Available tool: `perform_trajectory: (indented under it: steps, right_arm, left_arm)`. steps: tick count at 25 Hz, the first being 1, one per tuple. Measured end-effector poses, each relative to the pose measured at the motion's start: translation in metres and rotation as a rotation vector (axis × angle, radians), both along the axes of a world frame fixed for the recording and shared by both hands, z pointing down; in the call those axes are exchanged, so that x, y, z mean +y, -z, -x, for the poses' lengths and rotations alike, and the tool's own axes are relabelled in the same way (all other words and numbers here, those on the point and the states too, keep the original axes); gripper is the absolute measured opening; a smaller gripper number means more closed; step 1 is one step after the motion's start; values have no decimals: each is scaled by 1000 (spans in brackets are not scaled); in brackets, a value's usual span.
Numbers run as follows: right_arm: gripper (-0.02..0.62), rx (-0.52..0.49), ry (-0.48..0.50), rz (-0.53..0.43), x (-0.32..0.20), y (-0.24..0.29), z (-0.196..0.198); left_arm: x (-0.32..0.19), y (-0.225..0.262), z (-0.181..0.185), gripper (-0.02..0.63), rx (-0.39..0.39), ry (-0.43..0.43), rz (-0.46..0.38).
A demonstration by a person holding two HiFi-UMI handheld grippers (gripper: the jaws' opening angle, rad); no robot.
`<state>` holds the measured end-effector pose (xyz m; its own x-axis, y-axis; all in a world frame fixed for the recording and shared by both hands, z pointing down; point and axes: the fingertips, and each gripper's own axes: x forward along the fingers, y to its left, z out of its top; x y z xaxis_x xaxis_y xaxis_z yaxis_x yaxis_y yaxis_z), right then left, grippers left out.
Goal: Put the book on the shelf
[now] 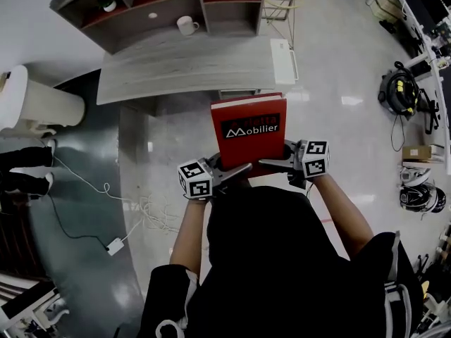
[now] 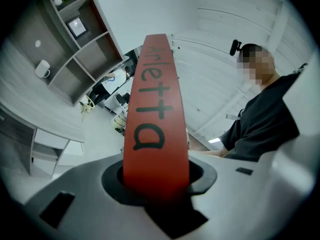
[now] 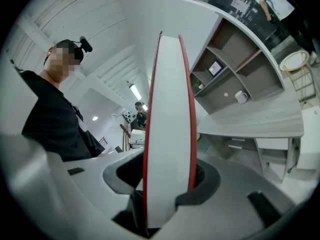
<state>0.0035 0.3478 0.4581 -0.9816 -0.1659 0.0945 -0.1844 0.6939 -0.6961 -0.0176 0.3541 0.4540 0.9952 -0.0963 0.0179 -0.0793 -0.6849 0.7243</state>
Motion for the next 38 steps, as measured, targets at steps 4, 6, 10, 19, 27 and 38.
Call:
perform_trajectory:
  steps: [4,6,10,19,27,38]
  right_arm:
    - [179,18,-1,-11,-49,1,35]
    - [179,26,1,-24,-52,5,38]
    - [179,27,-11,-12,-84,6,59]
    - [183,74,-15,26,-148,-7,112]
    - [183,94,10,58,-155,-21,117]
    - [196,84,40,-2,-217,-30,107]
  left_arm:
    - [-49,-1,35,160,-19,-12,-6]
    - [-52,2,37,161,-29,-15,-13]
    - [-84,4,58,161,-39,-19,-10]
    - [-149,-10,111,160,-45,-18,11]
    - [-157,-23,117,181,-71,34,17]
    - [-220,-33,108,204,-175,87,-8]
